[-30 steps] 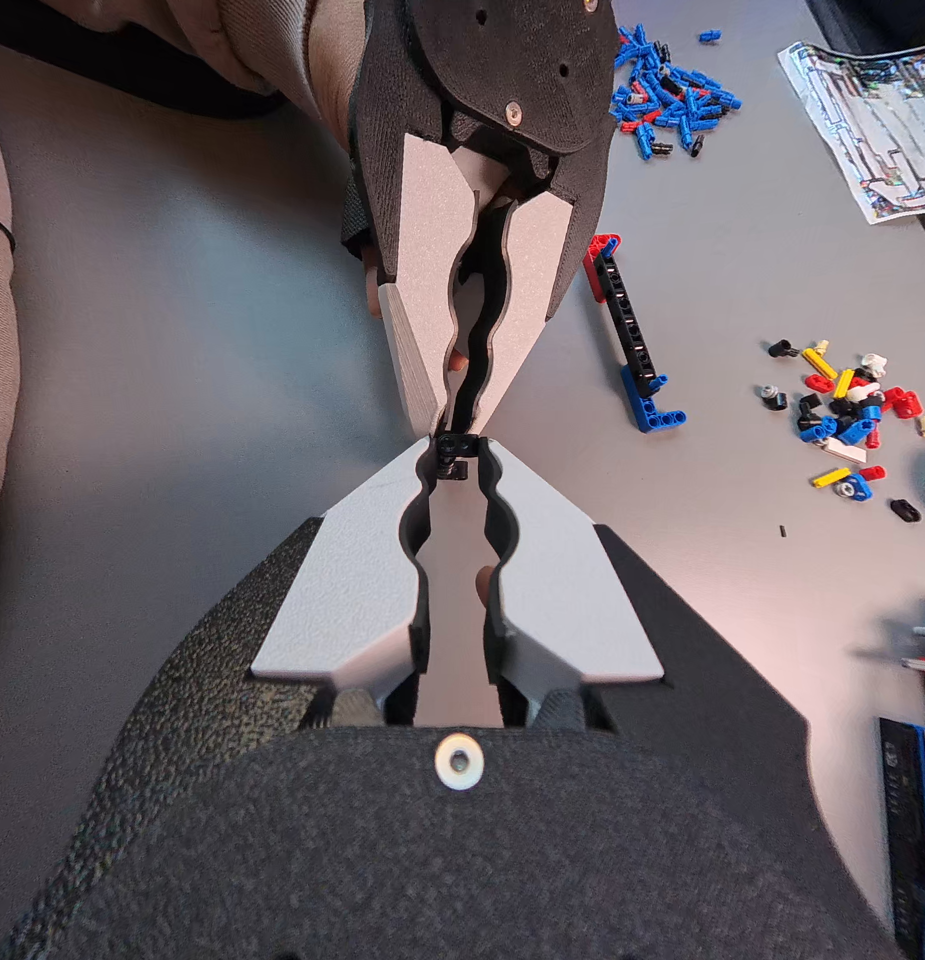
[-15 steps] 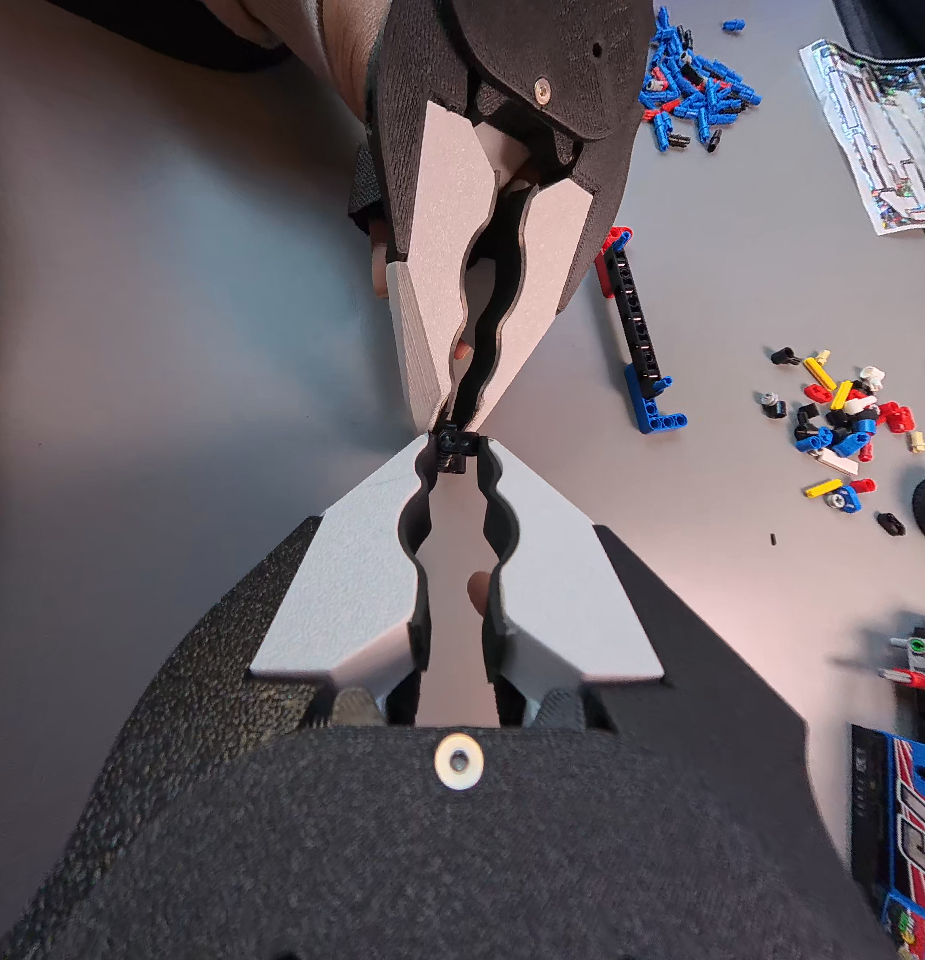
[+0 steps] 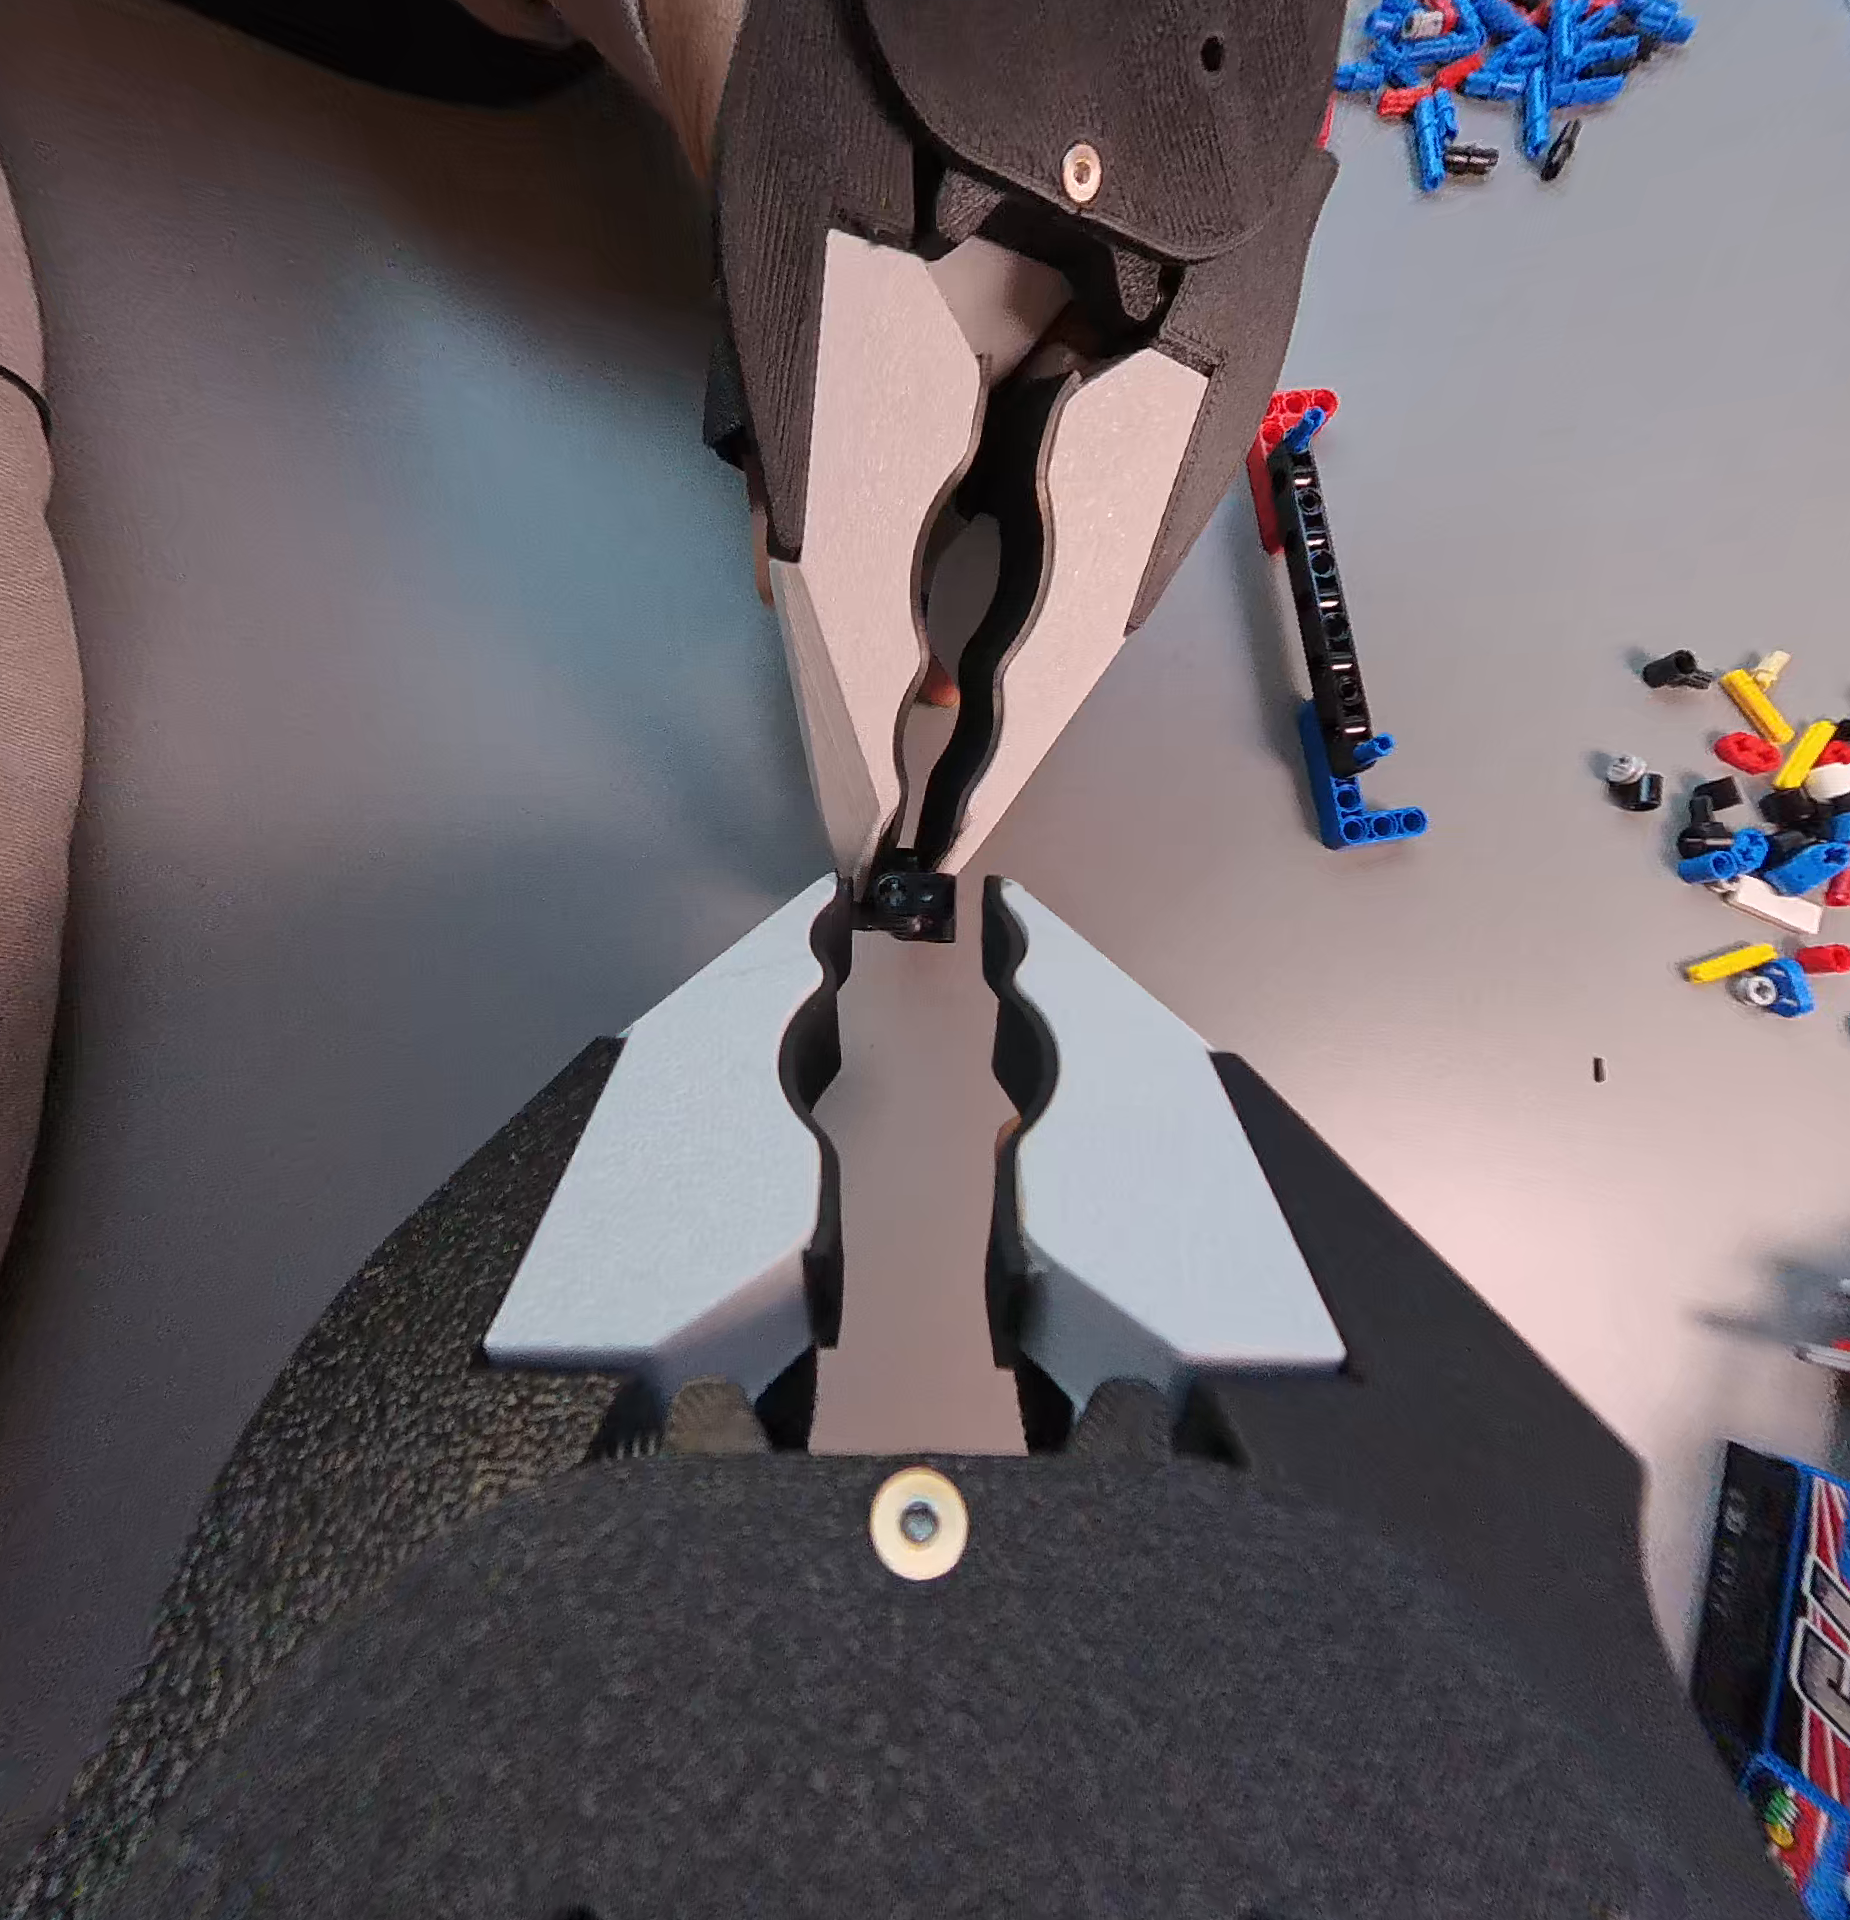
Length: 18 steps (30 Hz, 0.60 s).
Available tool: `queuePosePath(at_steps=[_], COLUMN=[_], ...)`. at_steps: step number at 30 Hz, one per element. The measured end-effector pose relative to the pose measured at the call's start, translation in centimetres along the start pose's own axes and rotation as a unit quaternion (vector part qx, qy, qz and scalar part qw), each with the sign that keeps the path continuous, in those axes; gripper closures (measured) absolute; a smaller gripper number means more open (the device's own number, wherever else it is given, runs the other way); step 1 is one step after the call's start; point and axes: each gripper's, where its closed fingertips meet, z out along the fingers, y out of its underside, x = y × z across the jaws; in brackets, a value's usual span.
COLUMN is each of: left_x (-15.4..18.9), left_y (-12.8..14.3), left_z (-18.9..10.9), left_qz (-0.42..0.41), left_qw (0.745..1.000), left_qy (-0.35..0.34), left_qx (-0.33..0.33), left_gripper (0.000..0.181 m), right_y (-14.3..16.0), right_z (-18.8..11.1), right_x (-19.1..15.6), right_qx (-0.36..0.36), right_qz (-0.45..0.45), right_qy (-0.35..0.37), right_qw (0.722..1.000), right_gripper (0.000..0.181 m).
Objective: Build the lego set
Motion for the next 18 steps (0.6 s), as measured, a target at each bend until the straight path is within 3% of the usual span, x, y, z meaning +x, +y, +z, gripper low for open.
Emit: queuePosePath(at_steps=[6,18], left_x=[0.0,-0.05], left_y=[0.1,-0.04], left_z=[0.02,0.46], left_qz=[0.008,0.006], left_qw=[1.0,1.0], left_qy=[-0.01,-0.009], left_qx=[-0.006,-0.017], left_gripper=[0.173,0.173], right_y=[0.07,0.56], right_z=[-0.14,-0.27], right_x=[0.02,-0.1], right_qx=[-0.054,-0.145], right_qz=[0.034,-0.066], right_qy=[-0.025,0.007], right_qw=[0.998,0.987], right_gripper=[0.162,0.167])
